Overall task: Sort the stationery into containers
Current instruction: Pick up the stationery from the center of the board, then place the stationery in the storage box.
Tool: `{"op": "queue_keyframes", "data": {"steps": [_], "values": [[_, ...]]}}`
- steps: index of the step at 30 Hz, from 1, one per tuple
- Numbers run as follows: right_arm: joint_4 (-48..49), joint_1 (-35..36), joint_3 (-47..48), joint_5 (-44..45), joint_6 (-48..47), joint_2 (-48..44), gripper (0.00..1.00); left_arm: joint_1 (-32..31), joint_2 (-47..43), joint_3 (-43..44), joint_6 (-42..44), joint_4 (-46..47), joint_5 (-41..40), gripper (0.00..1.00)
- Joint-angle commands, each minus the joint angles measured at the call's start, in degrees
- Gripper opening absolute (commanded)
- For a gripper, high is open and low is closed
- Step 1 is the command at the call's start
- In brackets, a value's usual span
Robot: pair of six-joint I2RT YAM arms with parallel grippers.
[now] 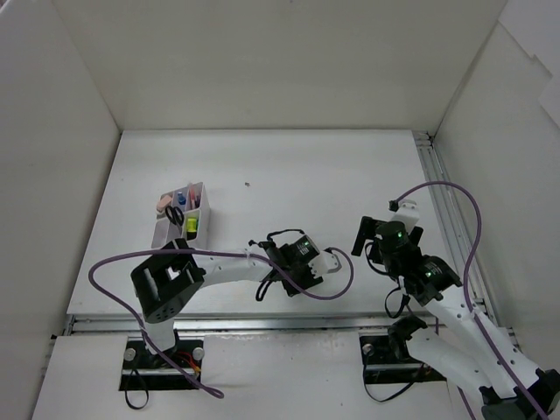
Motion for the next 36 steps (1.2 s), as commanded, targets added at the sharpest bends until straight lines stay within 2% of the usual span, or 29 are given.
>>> {"op": "queue_keyframes", "data": {"steps": [1, 2, 4, 5, 10, 13, 16, 18, 19, 22, 24, 25, 26, 30, 33, 36], "values": [[0.58, -0.36, 0.55, 1.83, -0.64, 1.11, 0.98, -0.25, -1.00, -1.27, -1.26, 0.71, -2.60, 0.33], [0.58, -0.45, 0.64, 1.83, -0.64, 1.29, 0.98, -0.25, -0.82, -1.27, -1.35, 0.71, -2.70, 0.29], [0.58, -0.54, 0.90, 1.92, -0.73, 1.64, 0.98, -0.25, -0.47, -1.00, -1.52, 0.71, -3.22, 0.14], [0.58, -0.71, 0.90, 2.01, -0.91, 1.64, 0.98, -0.25, -0.38, -0.83, -1.78, 0.71, -4.09, 0.00], [0.58, -0.80, 1.25, 2.18, -1.17, 0.94, 0.98, -0.25, -3.54, -0.83, -1.79, 1.23, -7.00, 0.00], [0.58, -0.89, 1.43, 2.27, -1.43, 0.76, 0.98, 1.59, -10.82, -1.97, -2.22, 1.58, -10.68, 0.00], [0.58, -1.15, 1.69, 3.15, -1.43, 0.85, 0.98, 10.17, -21.97, -5.91, -6.94, 3.51, -17.34, 0.00], [0.67, -1.24, 1.87, 3.94, -1.61, 0.94, 0.98, 14.41, -30.24, -6.98, -9.51, 3.35, -18.42, 0.00], [0.58, -1.15, 2.04, 4.73, -1.70, 0.94, 0.98, 17.74, -34.96, -7.76, -12.83, 3.17, -22.34, 0.00], [0.67, -1.59, 2.48, 5.26, -2.14, 1.02, 0.98, 22.85, -40.53, -6.90, -19.44, -1.48, -29.47, 0.00], [0.67, -1.85, 2.66, 5.61, -2.23, 1.20, 0.98, 28.64, -44.14, -6.46, -23.12, -5.59, -31.87, 0.00], [0.67, -1.94, 2.74, 5.61, -2.23, 1.38, 0.98, 31.02, -45.11, -5.76, -27.76, -7.28, -32.57, 0.00], [0.67, -1.85, 2.75, 5.61, -2.31, 1.46, 0.98, 36.52, -46.08, -5.49, -29.89, -8.77, -32.32, 0.00], [0.76, -2.47, 3.10, 5.61, -2.49, 2.17, 0.98, 48.31, -47.49, -6.62, -35.79, -14.06, -29.60, 0.00], [0.58, -2.91, 3.27, 5.35, -3.36, 2.17, 0.98, 56.14, -47.84, -8.20, -37.47, -14.94, -25.40, 0.00], [0.58, -3.52, 3.19, 5.00, -3.54, 2.52, 0.98, 60.21, -46.79, -10.22, -35.72, -12.66, -21.61, 0.00]]}}
